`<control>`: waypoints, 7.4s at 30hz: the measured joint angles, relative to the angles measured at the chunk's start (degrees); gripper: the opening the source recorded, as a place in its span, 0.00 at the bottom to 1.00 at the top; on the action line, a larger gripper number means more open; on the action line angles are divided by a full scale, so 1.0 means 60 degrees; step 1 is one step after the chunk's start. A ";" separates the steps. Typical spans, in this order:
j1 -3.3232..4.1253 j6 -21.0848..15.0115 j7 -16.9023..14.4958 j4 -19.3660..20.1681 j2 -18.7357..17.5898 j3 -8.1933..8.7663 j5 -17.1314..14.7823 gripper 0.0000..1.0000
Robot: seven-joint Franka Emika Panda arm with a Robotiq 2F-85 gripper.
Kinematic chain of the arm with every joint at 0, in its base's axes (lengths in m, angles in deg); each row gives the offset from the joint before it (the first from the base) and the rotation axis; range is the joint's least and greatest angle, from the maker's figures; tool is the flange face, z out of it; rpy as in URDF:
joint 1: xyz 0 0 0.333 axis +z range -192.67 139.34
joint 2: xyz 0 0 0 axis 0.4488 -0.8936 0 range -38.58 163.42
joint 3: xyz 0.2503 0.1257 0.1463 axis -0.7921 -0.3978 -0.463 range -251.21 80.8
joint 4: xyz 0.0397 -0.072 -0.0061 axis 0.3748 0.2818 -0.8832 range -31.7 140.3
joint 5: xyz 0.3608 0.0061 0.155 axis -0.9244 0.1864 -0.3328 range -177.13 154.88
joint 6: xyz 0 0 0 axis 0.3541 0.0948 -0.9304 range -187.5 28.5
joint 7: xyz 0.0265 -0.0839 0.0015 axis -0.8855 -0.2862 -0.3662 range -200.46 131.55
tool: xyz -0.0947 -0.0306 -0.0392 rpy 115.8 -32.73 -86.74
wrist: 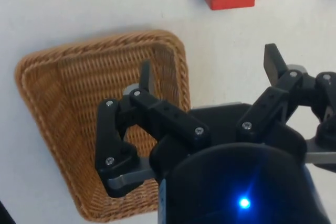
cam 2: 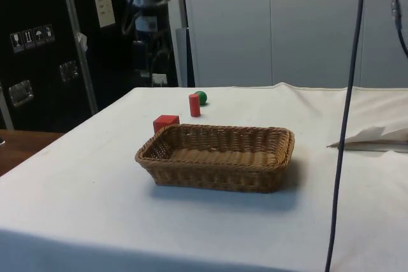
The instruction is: Pick up the object to the left of the cylinder and place it into the basket.
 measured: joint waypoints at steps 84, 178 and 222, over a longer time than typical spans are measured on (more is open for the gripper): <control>-0.0602 -0.1194 -0.2588 -0.1165 -0.3629 0.0019 -0.3304 0.18; 0.0191 -0.1089 -0.0726 0.2215 0.1289 -0.0229 -0.0162 0.00; 0.0201 -0.3390 0.1986 0.5042 0.1948 -0.1891 0.1709 0.00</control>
